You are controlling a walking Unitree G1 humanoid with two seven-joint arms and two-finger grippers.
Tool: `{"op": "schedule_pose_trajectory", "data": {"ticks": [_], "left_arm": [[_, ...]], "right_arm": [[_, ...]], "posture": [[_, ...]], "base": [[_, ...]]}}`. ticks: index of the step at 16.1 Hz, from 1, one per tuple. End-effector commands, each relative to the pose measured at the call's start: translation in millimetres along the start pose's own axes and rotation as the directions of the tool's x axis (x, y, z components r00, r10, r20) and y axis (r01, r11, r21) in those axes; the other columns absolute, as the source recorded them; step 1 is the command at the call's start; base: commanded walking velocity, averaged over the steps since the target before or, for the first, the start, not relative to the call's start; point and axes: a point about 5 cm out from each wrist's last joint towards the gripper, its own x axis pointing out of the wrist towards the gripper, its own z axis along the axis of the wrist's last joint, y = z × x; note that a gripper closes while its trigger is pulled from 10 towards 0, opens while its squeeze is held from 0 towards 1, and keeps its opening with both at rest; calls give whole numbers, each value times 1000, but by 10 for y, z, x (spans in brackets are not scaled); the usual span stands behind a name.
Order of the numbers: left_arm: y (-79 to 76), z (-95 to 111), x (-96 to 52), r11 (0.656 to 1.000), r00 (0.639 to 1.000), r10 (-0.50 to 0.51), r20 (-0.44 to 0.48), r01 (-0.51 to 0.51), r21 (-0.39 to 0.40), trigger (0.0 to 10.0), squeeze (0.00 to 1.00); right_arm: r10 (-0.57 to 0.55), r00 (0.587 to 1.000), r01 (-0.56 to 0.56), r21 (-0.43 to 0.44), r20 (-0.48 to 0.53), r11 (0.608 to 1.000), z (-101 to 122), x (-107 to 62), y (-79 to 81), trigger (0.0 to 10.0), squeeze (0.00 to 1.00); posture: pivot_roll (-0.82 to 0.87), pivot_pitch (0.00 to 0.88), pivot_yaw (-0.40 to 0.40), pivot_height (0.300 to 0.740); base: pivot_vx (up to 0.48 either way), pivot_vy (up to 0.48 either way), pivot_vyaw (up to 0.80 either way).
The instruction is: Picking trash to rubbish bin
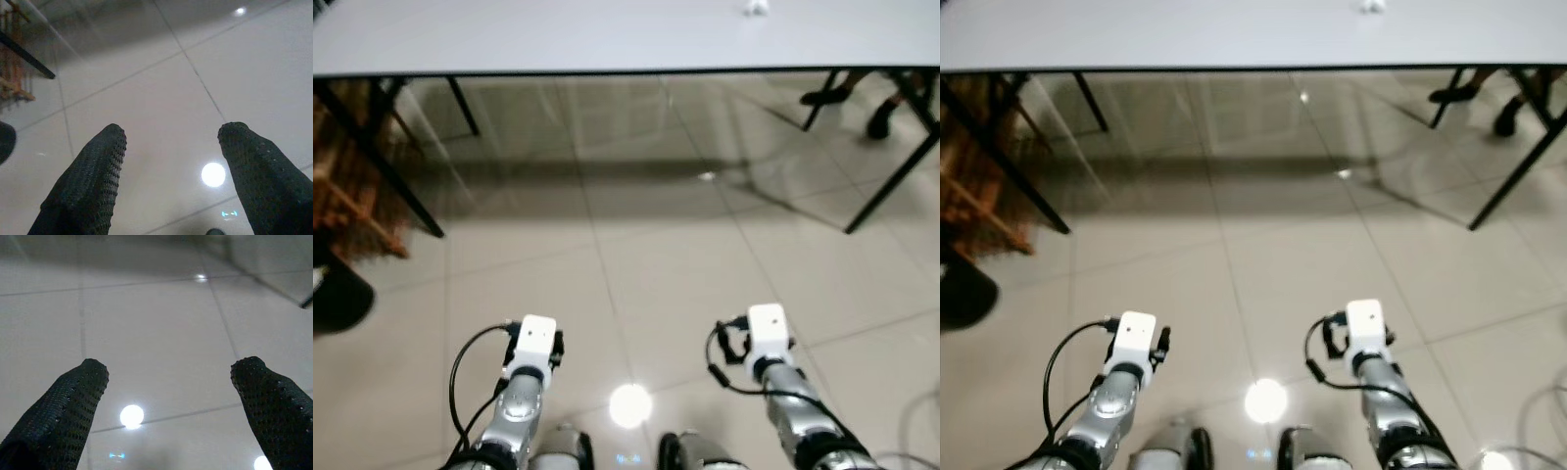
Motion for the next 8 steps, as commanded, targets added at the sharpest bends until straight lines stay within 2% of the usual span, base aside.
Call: {"op": "schedule_pose_trajectory", "data": {"ticks": [1, 5, 8], "left_arm": [[75, -109, -39, 1000, 999, 19, -38, -19, 9, 10000, 0], [72, -94, -32, 1000, 999, 18, -34, -18, 7, 10000, 0], [33, 23, 10, 1000, 1000, -8, 13, 8, -20, 10000, 0]], "right_arm": [[23, 999, -23, 12, -27, 1000, -71, -22, 84, 10000, 0], [25, 999, -24, 10, -35, 1000, -93, -30, 96, 10000, 0], [20, 999, -20, 5, -38, 1000, -92, -28, 91, 10000, 0]], "posture": [[-20, 220, 30, 740], [-22, 211, 34, 740], [-21, 206, 36, 740]], "base": [[0, -266, 0], [0, 0, 0], [0, 0, 0]]}}
